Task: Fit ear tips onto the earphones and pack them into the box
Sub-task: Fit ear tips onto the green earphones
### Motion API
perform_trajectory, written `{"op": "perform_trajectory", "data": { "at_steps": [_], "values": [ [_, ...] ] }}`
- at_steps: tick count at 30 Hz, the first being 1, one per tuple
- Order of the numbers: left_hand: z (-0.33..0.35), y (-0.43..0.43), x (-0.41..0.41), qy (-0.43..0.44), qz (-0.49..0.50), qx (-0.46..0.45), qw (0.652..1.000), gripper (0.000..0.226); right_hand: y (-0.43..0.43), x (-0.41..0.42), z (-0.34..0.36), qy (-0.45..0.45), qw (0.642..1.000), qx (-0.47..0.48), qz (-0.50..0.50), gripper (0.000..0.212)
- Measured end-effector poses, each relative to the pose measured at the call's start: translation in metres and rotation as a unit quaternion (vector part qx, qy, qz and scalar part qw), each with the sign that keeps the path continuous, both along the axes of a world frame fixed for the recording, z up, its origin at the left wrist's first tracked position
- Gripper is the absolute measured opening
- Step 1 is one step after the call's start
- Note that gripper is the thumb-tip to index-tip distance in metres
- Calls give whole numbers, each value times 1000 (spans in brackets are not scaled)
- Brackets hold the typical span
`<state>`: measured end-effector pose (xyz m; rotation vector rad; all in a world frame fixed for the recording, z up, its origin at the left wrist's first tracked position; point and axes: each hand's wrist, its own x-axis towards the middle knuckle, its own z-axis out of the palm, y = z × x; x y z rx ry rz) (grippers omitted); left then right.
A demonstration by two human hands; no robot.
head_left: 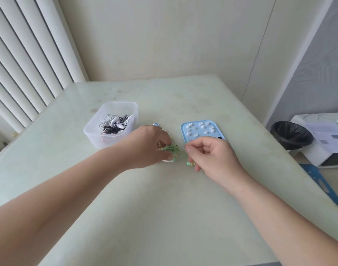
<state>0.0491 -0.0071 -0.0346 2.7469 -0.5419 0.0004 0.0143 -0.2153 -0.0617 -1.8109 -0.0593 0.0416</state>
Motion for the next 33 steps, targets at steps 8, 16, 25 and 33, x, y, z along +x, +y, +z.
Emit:
{"op": "perform_trajectory", "data": {
  "at_steps": [8,16,25,33],
  "values": [
    [25,-4,-9,-66,79,-137,985,4,-10,-7,1,-3,999,40,-11,9],
    [69,-26,-28,184,74,-473,858,16,-16,-8,14,-7,983,181,16,54],
    [60,-30,-32,293,13,-560,775,49,-25,-12,24,57,957,272,87,26],
    [17,-30,-45,368,7,-468,803,35,-31,-8,24,78,967,241,17,8]
  ]
}}
